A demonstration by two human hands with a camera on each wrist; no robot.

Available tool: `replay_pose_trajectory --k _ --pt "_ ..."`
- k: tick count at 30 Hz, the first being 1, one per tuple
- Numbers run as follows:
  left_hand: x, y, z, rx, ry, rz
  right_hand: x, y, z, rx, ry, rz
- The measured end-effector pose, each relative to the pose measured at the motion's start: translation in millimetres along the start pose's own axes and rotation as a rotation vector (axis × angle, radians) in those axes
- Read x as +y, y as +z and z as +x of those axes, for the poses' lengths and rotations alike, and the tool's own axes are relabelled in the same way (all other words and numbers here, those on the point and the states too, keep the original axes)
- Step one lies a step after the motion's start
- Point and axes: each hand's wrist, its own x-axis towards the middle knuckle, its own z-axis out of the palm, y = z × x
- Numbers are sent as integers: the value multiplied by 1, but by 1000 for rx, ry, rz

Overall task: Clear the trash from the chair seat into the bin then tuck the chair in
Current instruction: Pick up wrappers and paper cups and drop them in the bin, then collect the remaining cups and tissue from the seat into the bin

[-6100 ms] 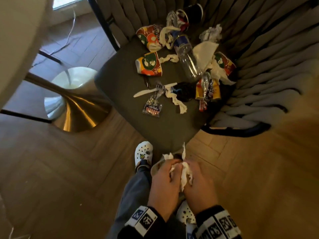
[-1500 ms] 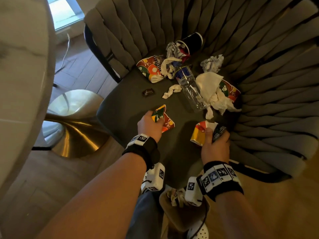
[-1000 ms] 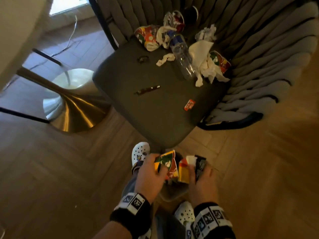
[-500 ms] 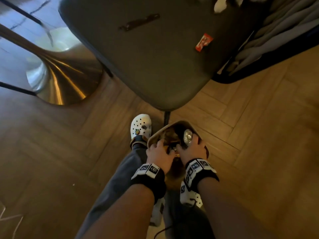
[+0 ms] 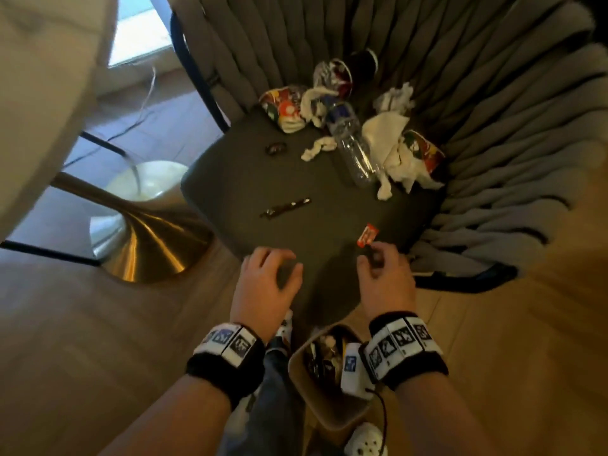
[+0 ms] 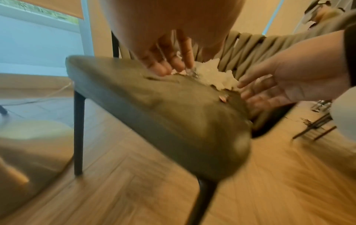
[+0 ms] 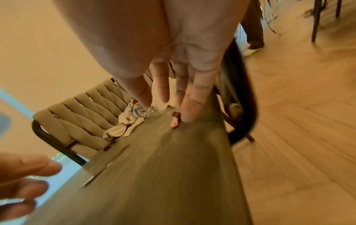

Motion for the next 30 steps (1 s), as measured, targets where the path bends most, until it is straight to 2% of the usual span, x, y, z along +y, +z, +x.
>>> replay_pose_trajectory --k 2,6,9,12,15,18,21,23,26,30 --pt "-2 -6 46 34 -4 112 -21 10 30 -31 -1 -122" --pt "-7 -6 110 -156 63 320 -30 28 61 -169 -63 -444" --pt "-18 -2 133 -293 120 404 -24 32 61 -178 -104 -481" --pt "-27 -2 140 -341 162 352 -25 24 63 -140 -78 -381" --pt "-26 -8 148 -326 178 272 -35 11 79 -48 83 -197" --pt "-26 -13 165 -294 166 253 -50 -5 108 169 257 -21" --pt "-23 -21 193 -215 51 155 -64 -19 145 358 287 27" --pt "-20 -24 216 -107 -65 86 -67 -20 166 361 250 -123" --pt "-15 -22 246 1 -212 88 -64 -8 183 264 163 -323" --pt "-1 -5 265 -62 -201 347 -59 2 186 278 102 -279"
